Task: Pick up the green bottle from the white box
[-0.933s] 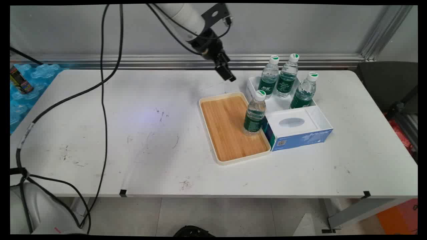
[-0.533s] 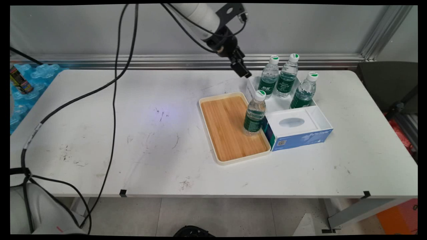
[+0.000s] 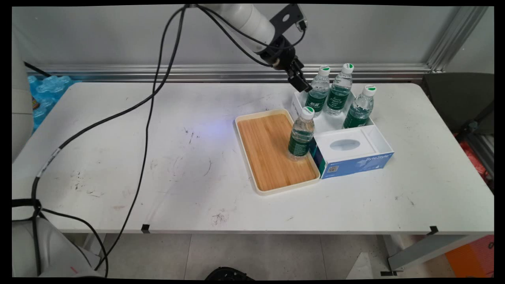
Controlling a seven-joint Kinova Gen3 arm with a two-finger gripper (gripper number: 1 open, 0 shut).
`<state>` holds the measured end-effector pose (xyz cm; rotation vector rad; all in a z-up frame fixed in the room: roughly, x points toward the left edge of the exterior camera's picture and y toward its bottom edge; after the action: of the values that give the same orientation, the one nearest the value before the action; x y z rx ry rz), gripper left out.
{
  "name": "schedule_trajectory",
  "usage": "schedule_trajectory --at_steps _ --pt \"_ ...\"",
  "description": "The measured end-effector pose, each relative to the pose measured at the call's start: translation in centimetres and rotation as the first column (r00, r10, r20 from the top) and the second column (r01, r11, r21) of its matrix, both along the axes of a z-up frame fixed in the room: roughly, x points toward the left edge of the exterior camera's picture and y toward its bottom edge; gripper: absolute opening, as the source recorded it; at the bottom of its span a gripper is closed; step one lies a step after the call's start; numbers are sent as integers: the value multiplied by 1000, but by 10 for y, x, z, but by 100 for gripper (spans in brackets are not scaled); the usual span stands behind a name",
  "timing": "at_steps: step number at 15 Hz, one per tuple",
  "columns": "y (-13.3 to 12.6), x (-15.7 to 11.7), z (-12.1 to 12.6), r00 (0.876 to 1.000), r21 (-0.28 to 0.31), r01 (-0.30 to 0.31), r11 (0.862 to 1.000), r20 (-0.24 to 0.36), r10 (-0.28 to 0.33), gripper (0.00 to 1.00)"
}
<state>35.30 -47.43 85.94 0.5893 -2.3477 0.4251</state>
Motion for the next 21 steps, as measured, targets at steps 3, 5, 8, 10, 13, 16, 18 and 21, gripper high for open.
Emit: schedule_trajectory --at_steps 3,5,8,10,13,16,18,21 --pt "-10 -6 -12 1000 -15 4 1000 -15 -4 100" --pt "-14 -8 -18 1000 -21 4 1000 -20 -5 100" --pt "-21 -11 -30 1000 -30 3 1000 -27 -4 100" --pt "-25 -13 -37 999 -34 2 999 -32 -3 100" --pt "-30 -15 -44 999 -39 0 999 -39 -2 100" --pt "-34 -17 -49 999 -44 -2 999 -48 0 100" --pt "-35 -18 -52 999 -45 -3 999 -52 1 100" --pt "-37 -18 -56 999 -44 -3 999 -54 0 100"
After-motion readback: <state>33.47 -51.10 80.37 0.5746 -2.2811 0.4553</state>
